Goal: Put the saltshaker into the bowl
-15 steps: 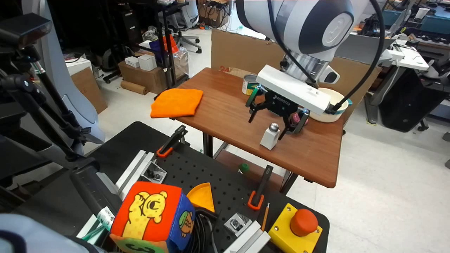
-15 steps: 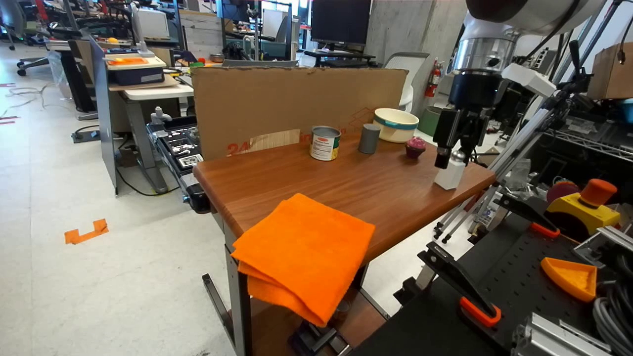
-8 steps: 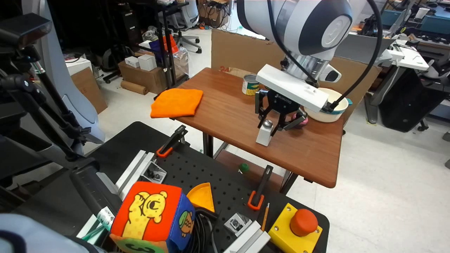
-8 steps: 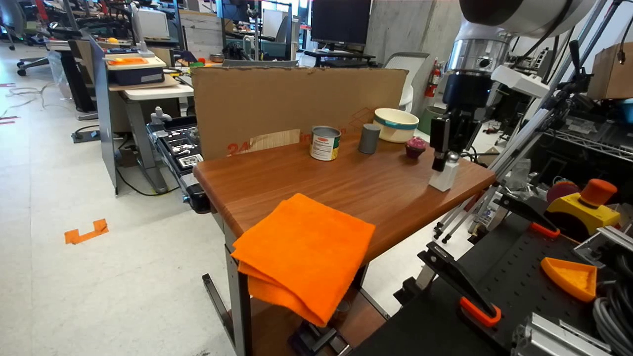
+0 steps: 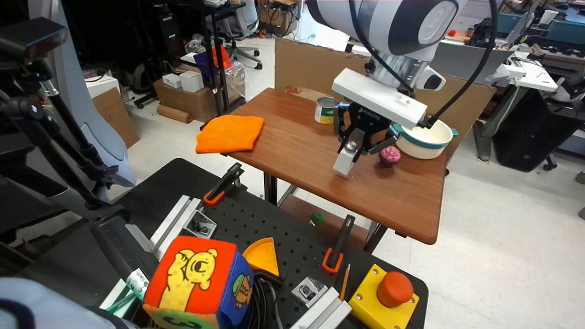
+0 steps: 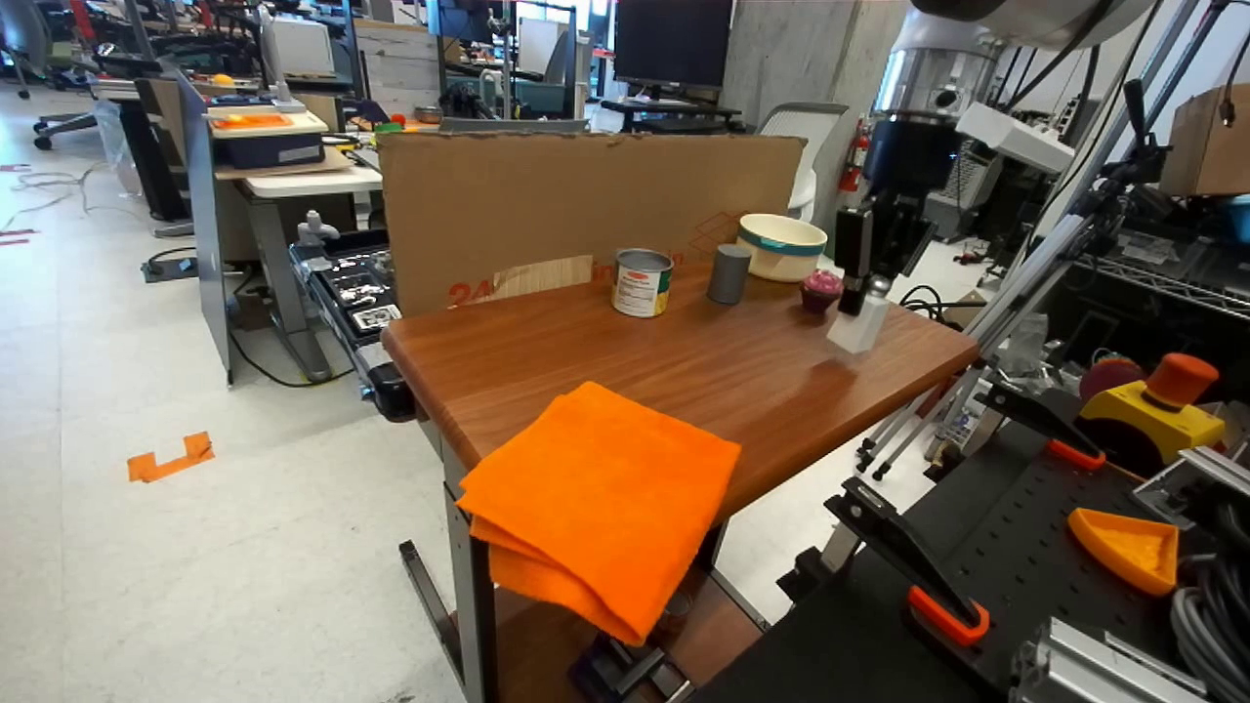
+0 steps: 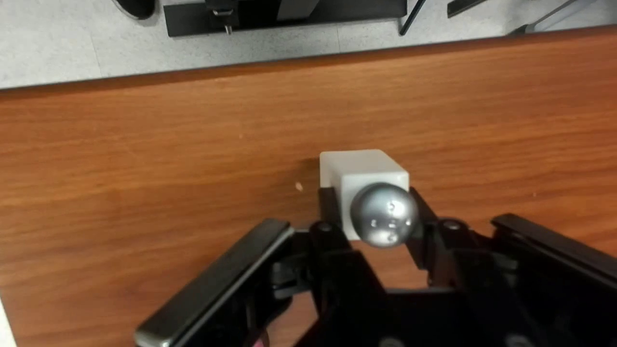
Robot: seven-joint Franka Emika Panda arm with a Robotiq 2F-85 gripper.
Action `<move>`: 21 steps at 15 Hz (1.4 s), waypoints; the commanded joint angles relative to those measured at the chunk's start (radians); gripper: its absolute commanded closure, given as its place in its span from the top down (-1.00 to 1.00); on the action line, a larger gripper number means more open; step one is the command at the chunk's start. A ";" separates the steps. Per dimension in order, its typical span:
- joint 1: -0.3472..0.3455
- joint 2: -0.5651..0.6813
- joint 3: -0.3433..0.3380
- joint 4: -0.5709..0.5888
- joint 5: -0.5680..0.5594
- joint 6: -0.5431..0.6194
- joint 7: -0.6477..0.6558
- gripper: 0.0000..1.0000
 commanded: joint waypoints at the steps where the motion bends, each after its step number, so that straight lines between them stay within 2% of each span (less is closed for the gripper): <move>1: -0.033 -0.130 0.038 0.016 0.078 -0.015 -0.020 -0.80; 5: -0.027 -0.220 0.001 0.080 0.111 0.009 0.022 -0.80; 9: -0.024 -0.201 -0.035 0.198 0.082 -0.001 0.098 -0.80; 15: -0.029 -0.028 -0.070 0.433 0.039 -0.035 0.240 -0.80; 21: -0.031 0.208 -0.100 0.719 -0.033 -0.173 0.396 -0.80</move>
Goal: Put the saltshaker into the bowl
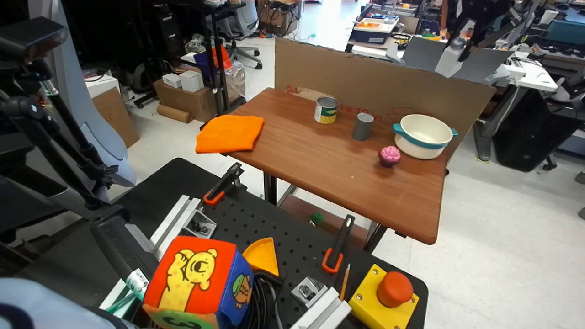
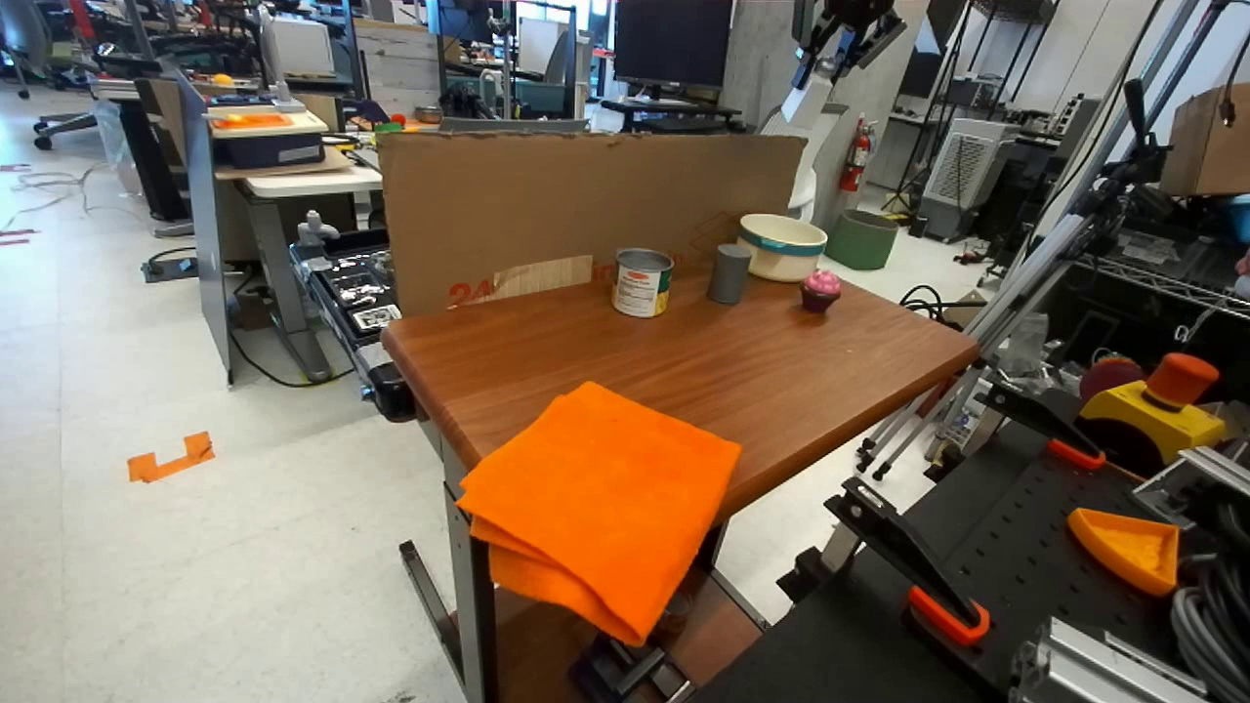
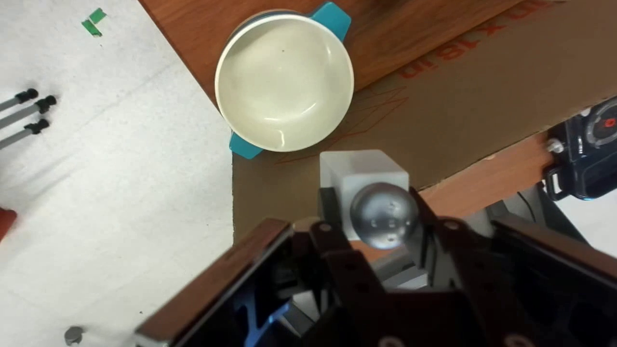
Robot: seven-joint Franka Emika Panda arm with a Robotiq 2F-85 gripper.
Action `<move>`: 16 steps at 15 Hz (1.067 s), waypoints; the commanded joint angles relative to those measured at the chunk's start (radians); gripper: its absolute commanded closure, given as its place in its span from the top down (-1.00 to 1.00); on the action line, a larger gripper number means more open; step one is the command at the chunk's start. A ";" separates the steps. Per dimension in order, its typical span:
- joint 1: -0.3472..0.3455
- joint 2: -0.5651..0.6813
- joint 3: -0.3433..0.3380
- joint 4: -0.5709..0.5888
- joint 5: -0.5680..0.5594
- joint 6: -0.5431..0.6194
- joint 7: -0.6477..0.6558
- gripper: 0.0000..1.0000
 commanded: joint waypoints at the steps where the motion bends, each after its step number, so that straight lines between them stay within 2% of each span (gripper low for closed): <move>1: -0.008 0.153 -0.004 0.196 -0.036 -0.121 0.060 -0.80; 8: -0.034 0.328 0.023 0.355 -0.003 -0.189 0.049 -0.80; 13: -0.083 0.447 0.056 0.470 0.041 -0.320 0.038 -0.80; 16: -0.094 0.496 0.055 0.519 0.049 -0.347 0.051 -0.80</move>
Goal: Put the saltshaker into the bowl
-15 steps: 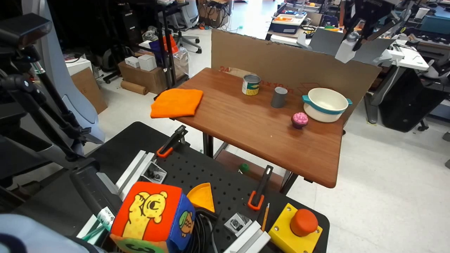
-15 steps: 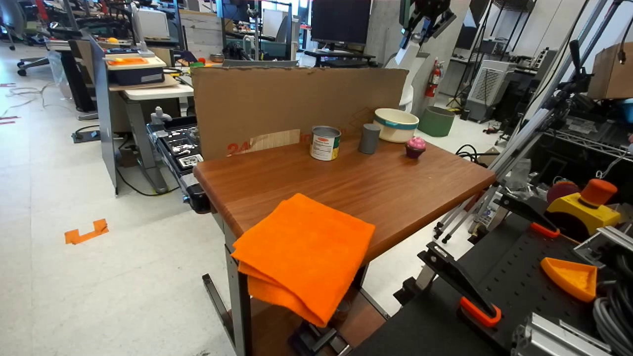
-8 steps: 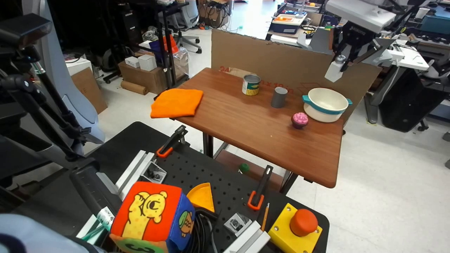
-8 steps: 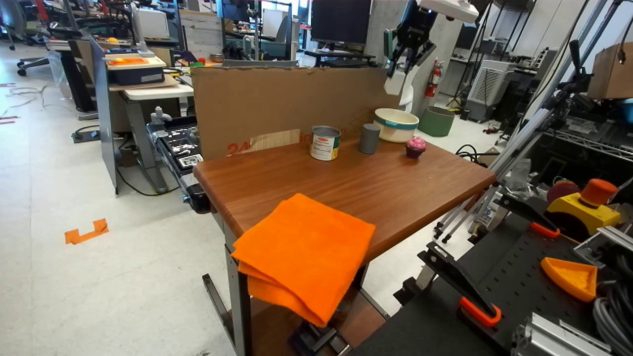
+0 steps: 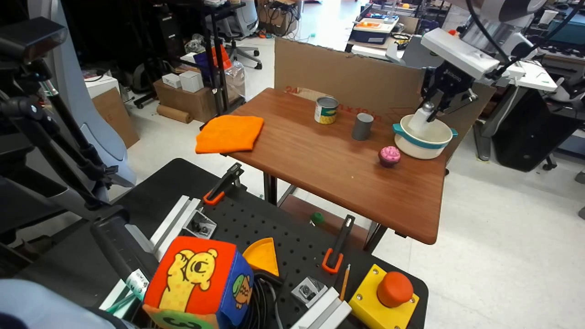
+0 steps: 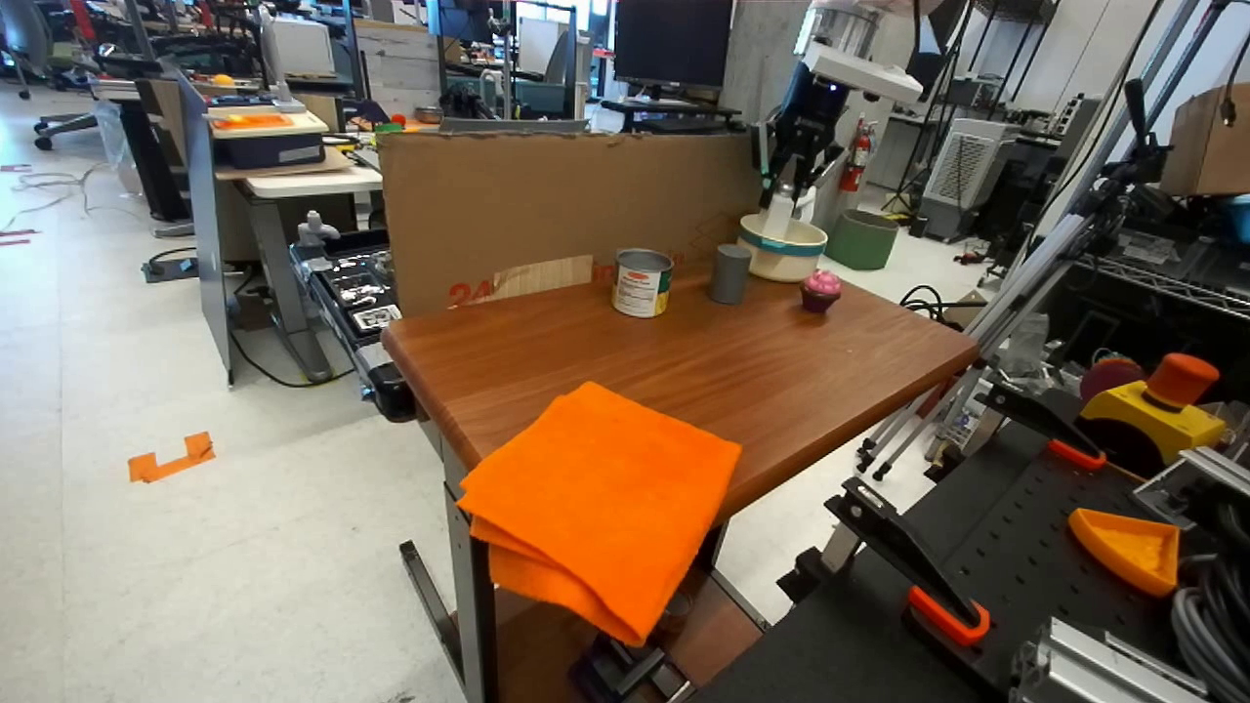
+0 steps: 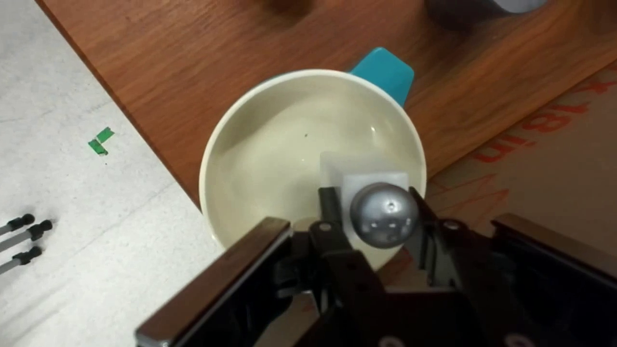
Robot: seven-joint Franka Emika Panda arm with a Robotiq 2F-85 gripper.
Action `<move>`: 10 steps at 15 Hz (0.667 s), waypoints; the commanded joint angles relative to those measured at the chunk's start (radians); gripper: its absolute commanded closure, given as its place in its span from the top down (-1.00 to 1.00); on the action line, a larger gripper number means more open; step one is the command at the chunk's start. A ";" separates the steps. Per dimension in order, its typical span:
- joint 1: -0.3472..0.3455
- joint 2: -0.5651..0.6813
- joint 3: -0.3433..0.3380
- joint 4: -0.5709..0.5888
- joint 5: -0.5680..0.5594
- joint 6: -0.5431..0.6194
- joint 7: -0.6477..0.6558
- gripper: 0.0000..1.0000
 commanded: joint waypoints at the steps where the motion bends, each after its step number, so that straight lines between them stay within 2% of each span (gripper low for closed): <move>1: -0.029 0.079 0.019 0.117 0.016 -0.063 0.016 -0.80; 6: -0.029 0.138 0.013 0.168 0.008 -0.066 0.045 -0.80; 7: -0.029 0.140 0.016 0.166 0.008 -0.062 0.043 -0.55; 8: -0.030 0.138 0.019 0.159 0.009 -0.060 0.038 0.20; 10: -0.036 0.106 0.035 0.115 0.021 -0.053 0.010 0.36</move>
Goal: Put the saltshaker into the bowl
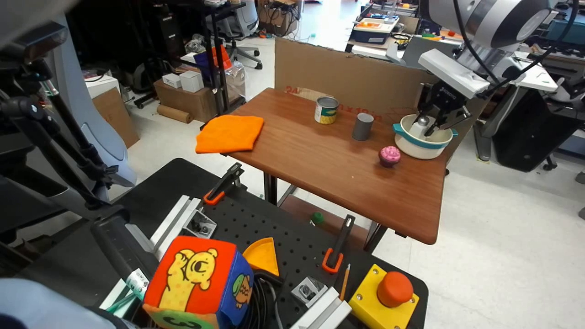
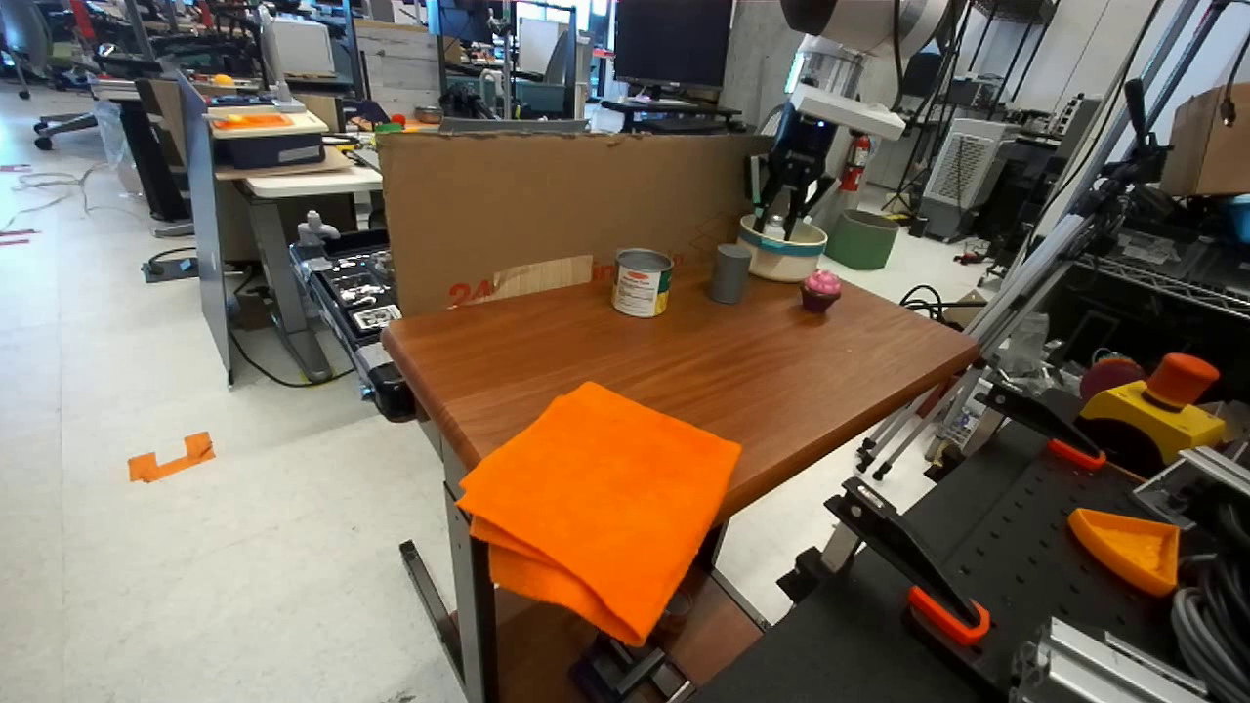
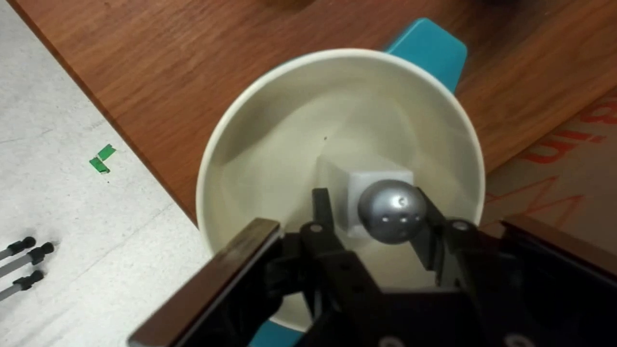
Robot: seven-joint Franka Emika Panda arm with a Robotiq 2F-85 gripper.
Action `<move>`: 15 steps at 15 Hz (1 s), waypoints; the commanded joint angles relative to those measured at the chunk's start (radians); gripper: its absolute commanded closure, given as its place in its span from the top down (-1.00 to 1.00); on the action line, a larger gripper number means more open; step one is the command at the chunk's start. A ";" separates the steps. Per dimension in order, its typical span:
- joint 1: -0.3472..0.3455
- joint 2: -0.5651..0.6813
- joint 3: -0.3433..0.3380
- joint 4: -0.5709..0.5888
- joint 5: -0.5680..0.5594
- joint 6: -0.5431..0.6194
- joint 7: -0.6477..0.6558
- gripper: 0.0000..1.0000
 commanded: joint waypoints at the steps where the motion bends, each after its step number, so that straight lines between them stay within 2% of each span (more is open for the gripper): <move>1: -0.027 -0.052 0.046 -0.047 0.028 -0.018 -0.056 0.52; 4: -0.042 -0.174 0.085 -0.202 0.050 0.016 -0.181 0.94; 5: -0.049 -0.218 0.097 -0.253 0.052 0.019 -0.238 1.00; 10: -0.063 -0.417 0.107 -0.486 0.029 -0.009 -0.476 1.00; 11: -0.040 -0.304 0.086 -0.338 0.036 -0.006 -0.390 1.00; 15: -0.040 -0.322 0.083 -0.362 0.036 -0.006 -0.398 1.00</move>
